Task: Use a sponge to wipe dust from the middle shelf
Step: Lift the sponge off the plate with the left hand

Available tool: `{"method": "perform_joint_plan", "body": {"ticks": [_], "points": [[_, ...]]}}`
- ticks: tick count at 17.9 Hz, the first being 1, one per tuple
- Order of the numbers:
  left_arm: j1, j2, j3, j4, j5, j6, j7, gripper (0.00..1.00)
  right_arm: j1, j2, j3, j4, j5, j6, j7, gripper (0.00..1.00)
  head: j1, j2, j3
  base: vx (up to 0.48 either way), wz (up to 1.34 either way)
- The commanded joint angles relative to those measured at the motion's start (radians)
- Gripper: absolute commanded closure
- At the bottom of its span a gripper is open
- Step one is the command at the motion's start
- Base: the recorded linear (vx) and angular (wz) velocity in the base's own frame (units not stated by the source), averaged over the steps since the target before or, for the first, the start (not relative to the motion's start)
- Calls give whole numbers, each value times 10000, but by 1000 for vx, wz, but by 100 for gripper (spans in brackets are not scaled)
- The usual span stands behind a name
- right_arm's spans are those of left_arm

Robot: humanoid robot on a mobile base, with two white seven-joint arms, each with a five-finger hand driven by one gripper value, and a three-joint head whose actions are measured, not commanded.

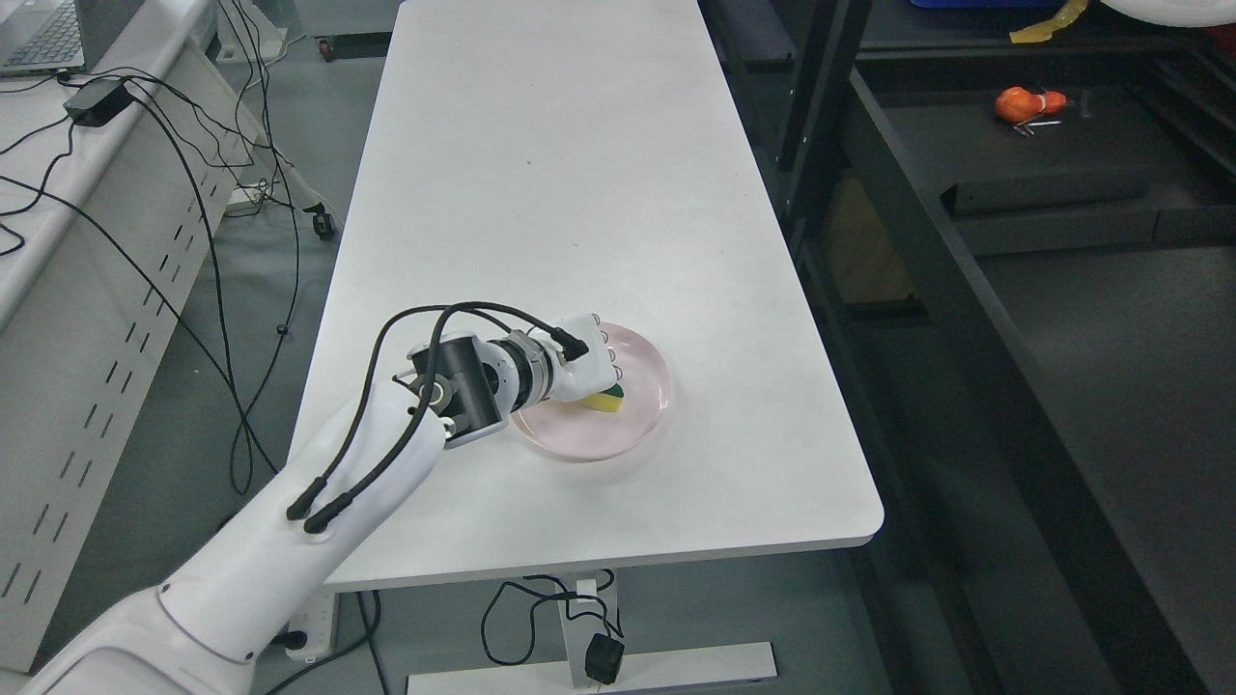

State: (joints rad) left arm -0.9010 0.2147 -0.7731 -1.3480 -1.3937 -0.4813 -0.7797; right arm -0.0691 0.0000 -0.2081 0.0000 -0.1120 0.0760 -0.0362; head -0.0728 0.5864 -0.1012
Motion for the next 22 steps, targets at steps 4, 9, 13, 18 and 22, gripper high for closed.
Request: {"method": "perform_joint_plan", "body": {"ticks": [4, 9, 13, 18, 22], "points": [[144, -473, 1361, 165, 54, -34, 5, 47, 0, -175, -5, -174, 0, 7, -6, 0, 0, 0, 0, 0, 0], [726, -812, 2773, 165, 526, -141, 20, 69, 0, -175, 10, -174, 0, 7, -6, 0, 0, 0, 0, 0, 0], [727, -873, 4365, 119, 3190, -691, 127, 92, 0, -175, -5, -174, 0, 7, -6, 0, 0, 0, 0, 0, 0], [542, -1972, 8317, -96, 8097, -940, 20, 100, 0, -175, -5, -174, 0, 7, -6, 0, 0, 0, 0, 0, 0], [1000, -1972, 10135, -172, 11551, 999, 1929, 100, 0, -175, -5, -174, 0, 7, -6, 0, 0, 0, 0, 0, 0]]}}
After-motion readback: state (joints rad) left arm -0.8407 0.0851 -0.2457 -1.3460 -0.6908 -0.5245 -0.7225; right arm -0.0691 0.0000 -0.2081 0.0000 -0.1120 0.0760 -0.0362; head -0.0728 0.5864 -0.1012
